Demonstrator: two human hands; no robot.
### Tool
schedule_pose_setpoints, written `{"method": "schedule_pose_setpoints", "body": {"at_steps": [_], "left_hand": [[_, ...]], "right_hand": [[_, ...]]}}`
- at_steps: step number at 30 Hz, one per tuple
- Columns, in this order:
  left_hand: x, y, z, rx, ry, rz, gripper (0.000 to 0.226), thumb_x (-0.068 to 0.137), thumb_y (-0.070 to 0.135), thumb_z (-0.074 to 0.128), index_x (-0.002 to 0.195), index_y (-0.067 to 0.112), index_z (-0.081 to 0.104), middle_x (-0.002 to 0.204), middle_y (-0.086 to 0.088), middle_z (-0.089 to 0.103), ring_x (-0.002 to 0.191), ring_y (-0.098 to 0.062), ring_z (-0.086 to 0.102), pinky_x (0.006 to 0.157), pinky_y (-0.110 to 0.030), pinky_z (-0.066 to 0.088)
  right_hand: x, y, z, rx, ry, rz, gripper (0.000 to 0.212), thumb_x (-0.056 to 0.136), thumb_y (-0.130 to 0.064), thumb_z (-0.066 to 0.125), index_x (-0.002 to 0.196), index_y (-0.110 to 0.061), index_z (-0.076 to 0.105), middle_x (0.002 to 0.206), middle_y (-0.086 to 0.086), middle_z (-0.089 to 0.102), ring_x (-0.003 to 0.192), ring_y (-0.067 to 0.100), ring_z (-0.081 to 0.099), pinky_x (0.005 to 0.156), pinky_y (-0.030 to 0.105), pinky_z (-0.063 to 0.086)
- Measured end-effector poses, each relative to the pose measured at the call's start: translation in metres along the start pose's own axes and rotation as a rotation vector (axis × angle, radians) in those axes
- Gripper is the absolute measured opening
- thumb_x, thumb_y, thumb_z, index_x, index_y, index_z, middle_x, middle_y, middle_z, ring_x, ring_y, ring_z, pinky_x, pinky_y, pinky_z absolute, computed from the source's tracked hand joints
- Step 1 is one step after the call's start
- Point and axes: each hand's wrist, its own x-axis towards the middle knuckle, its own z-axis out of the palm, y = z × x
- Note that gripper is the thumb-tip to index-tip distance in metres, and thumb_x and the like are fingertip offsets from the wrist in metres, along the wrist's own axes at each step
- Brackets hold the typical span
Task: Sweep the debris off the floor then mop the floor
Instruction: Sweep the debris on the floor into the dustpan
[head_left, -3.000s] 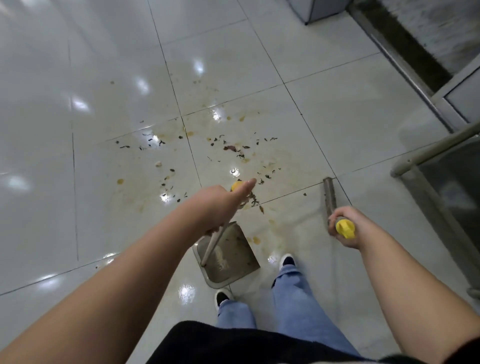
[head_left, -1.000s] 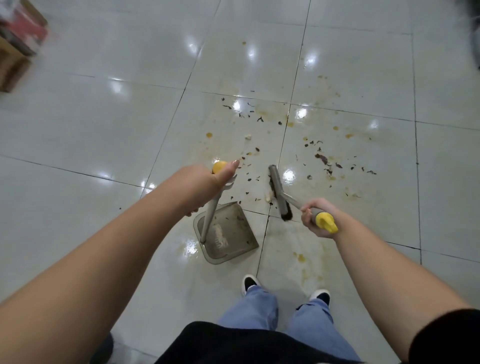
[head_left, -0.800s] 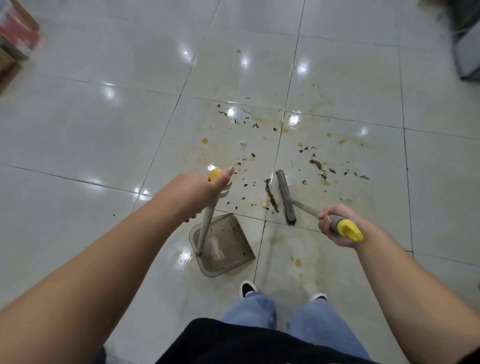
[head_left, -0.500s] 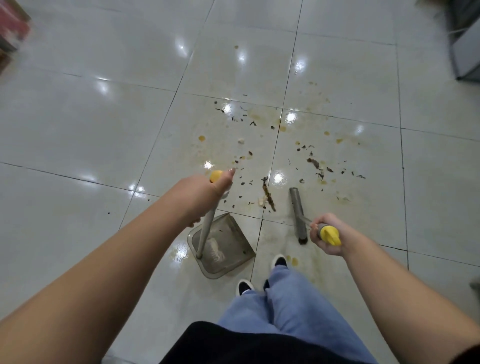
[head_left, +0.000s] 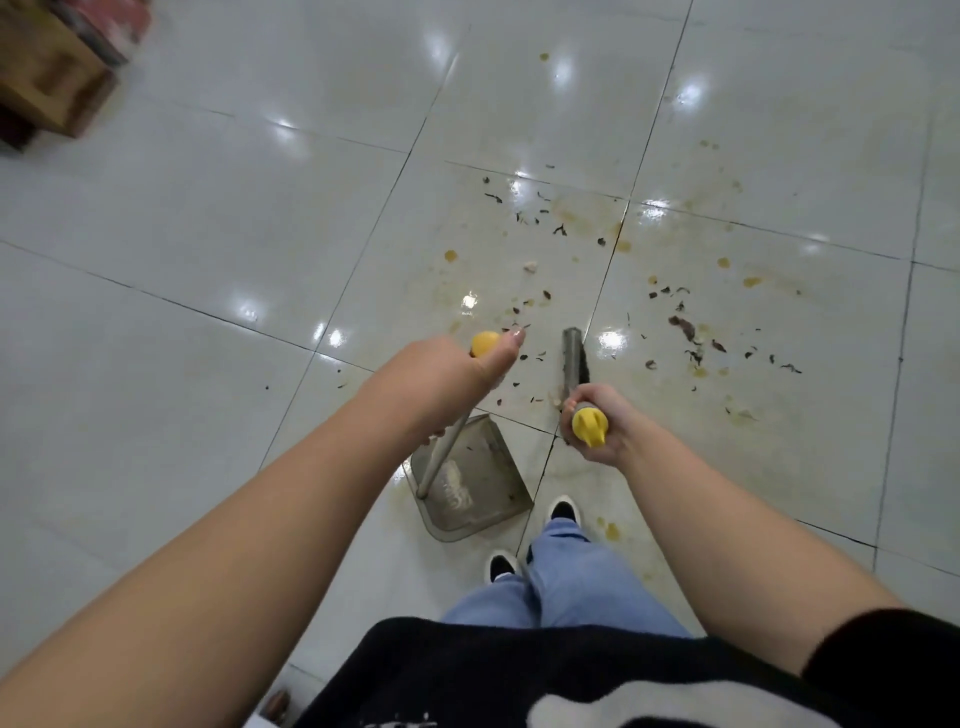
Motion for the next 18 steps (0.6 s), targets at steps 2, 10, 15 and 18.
{"method": "schedule_pose_setpoints", "body": {"at_steps": [2, 10, 15, 18], "left_hand": [[0.003, 0.004, -0.002, -0.02, 0.016, -0.015, 0.071, 0.076, 0.077, 0.029, 0.047, 0.013, 0.044, 0.031, 0.002, 0.042, 0.028, -0.013, 0.044, 0.041, -0.016, 0.037], [0.015, 0.005, -0.013, -0.166, 0.047, -0.141, 0.071, 0.078, 0.075, 0.031, 0.059, 0.008, 0.047, 0.049, -0.005, 0.045, 0.034, -0.017, 0.04, 0.038, -0.018, 0.033], [0.019, -0.004, -0.02, -0.268, 0.04, -0.188, 0.077, 0.065, 0.084, 0.03, 0.057, 0.009, 0.047, 0.026, 0.003, 0.038, 0.019, -0.013, 0.033, 0.035, -0.016, 0.034], [0.019, -0.013, -0.029, -0.255, 0.018, -0.164, 0.078, 0.062, 0.086, 0.028, 0.058, 0.01, 0.046, 0.022, 0.006, 0.033, 0.017, -0.012, 0.03, 0.034, -0.015, 0.033]], "right_hand": [[0.003, -0.01, 0.006, 0.002, -0.026, 0.001, 0.025, 0.088, -0.001, 0.034, 0.064, -0.009, 0.038, 0.035, 0.003, 0.043, 0.024, 0.01, 0.044, 0.029, 0.014, 0.039], [0.004, -0.027, 0.006, 0.073, -0.058, 0.007, 0.025, 0.088, -0.002, 0.032, 0.065, -0.012, 0.035, 0.036, 0.002, 0.04, 0.025, 0.009, 0.043, 0.03, 0.012, 0.04], [-0.011, -0.028, -0.003, 0.101, -0.031, -0.016, 0.025, 0.089, -0.003, 0.034, 0.065, -0.009, 0.038, 0.036, 0.003, 0.041, 0.024, 0.008, 0.042, 0.028, 0.013, 0.04], [-0.022, -0.026, -0.008, 0.138, 0.008, -0.042, 0.025, 0.088, -0.002, 0.035, 0.065, -0.011, 0.038, 0.036, 0.002, 0.039, 0.024, 0.008, 0.043, 0.028, 0.013, 0.039]]}}
